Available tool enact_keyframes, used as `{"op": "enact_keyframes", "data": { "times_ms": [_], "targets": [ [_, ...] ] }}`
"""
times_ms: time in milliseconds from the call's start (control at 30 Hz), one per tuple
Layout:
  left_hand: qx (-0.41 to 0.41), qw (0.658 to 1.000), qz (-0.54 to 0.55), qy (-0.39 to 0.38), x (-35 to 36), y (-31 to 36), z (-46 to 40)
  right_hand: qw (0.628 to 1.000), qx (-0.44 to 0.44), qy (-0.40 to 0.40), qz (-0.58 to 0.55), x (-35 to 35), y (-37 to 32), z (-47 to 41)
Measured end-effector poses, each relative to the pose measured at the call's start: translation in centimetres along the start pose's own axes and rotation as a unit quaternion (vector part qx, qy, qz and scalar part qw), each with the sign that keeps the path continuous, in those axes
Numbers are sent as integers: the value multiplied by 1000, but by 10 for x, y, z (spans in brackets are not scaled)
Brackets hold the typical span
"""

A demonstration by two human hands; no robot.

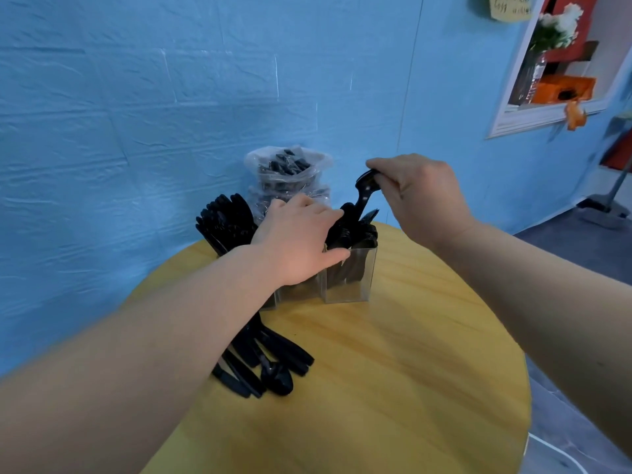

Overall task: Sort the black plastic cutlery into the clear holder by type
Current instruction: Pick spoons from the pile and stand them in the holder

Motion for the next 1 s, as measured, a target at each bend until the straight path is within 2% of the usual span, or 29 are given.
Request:
{"op": "enact_keyframes", "data": {
  "times_ms": [133,333,400,567,633,800,900,1000],
  "targets": [
    [-4,999,21,40,2,-1,3,1000,13,-16,-10,15,-2,3],
    [-29,996,37,76,7,-3,4,984,8,-180,6,36,1,24],
    [-28,996,33,77,9,-3,4,981,-4,-195,6,38,2,33],
    [-32,995,26,90,8,-1,7,981,99,-168,-14,26,4,36],
    [-27,995,24,88,7,2,9,981,85,-175,-23,19,-4,34],
    [-18,997,7,73,6,5,12,953,6,-302,8,36,-4,45],
    [-12,997,5,72,2,6,15,956,38,-292,20,32,-1,50],
    [-8,996,12,87,-4,7,26,976,71,-204,-17,12,-16,52]
  ]
}}
Point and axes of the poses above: each hand's wrist, its own z-axis away from the middle knuckle, its own x-axis out of the palm, y = z × x, the point moved 3 cm from there along -z, towards the middle knuckle, and after that the axes turned 12 degrees about y, right-handed, at the moved point
